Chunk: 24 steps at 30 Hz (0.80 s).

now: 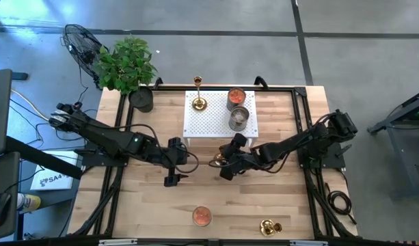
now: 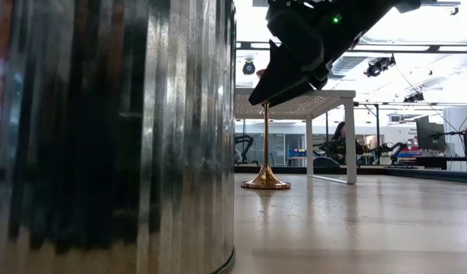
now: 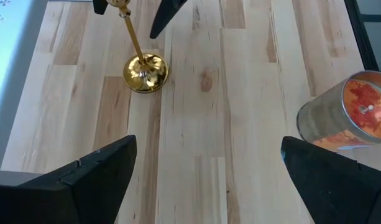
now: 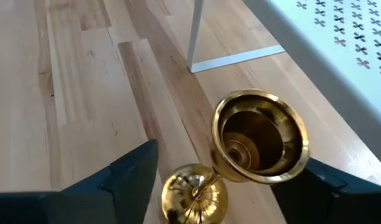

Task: Pick & Place candle stick holders
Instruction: Put the top gold holder on the shelf

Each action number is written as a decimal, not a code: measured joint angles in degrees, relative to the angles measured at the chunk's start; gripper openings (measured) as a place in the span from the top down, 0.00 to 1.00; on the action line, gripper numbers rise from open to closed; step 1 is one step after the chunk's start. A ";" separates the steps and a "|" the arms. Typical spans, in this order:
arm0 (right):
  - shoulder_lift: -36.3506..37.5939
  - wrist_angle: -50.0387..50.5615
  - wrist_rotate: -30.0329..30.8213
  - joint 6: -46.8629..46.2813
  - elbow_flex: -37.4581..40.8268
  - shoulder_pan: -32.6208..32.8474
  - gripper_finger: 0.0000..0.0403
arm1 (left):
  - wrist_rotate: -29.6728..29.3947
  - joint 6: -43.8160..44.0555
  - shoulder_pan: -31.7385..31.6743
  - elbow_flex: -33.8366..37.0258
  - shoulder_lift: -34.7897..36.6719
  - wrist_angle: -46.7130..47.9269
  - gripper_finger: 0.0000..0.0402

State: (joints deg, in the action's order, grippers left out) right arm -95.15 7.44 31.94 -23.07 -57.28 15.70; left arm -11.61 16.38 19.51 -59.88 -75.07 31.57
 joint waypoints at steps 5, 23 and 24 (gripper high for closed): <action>0.00 0.00 0.00 0.20 0.00 0.00 0.49 | 0.01 0.00 0.00 0.00 0.00 0.02 0.02; 0.00 -0.19 0.98 1.67 0.04 0.00 0.94 | 1.04 0.63 0.00 0.00 -0.02 0.28 0.02; 0.00 -0.21 0.95 1.64 0.04 0.00 0.94 | 1.04 0.64 0.00 0.00 -0.02 0.24 0.02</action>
State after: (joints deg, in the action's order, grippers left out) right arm -95.15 7.23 32.89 -21.43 -57.23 15.70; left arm -10.57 17.03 19.51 -59.88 -75.09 31.81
